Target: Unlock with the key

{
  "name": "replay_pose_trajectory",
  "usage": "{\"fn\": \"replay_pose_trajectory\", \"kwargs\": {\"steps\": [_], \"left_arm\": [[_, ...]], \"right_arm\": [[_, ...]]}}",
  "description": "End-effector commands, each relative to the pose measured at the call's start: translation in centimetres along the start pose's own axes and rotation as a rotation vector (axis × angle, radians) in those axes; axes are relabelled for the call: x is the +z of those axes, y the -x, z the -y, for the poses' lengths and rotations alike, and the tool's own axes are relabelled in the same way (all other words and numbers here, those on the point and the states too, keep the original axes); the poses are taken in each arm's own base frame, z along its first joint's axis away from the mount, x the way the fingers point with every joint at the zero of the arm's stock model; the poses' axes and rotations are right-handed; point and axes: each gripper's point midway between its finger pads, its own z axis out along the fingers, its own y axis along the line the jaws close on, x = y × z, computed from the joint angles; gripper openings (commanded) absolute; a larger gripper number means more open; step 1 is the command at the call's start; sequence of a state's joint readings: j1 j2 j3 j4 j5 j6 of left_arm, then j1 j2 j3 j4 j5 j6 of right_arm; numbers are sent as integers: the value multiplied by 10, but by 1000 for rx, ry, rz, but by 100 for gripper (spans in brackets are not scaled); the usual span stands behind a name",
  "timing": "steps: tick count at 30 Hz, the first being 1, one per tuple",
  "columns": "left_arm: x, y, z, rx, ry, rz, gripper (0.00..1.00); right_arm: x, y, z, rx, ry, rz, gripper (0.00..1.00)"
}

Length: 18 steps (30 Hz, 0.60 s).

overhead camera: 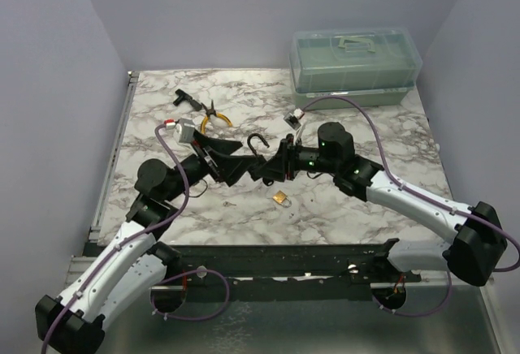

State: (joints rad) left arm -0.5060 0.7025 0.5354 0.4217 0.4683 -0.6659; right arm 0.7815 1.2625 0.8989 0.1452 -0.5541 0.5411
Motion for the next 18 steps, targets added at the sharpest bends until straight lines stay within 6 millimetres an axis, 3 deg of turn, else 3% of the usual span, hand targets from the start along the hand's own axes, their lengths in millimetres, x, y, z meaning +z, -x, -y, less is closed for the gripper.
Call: {"fn": "replay_pose_trajectory", "kwargs": {"steps": [1,6,12,15,18], "left_arm": [[-9,28,-15,60,195,33,96],[-24,46,-34,114,411,-15,97],[-44,65,-62,237,634,-53,96],[-54,65,-85,287,754,-77,96],[-57,51,-99,304,791,-126,96]], "right_arm": [[-11,34,20,-32,-178,133,0],[-20,29,63,19,-394,162,0],[-42,31,111,78,-527,199,0],[-56,33,138,116,-555,201,0],[-71,31,166,174,-573,201,0]]}}
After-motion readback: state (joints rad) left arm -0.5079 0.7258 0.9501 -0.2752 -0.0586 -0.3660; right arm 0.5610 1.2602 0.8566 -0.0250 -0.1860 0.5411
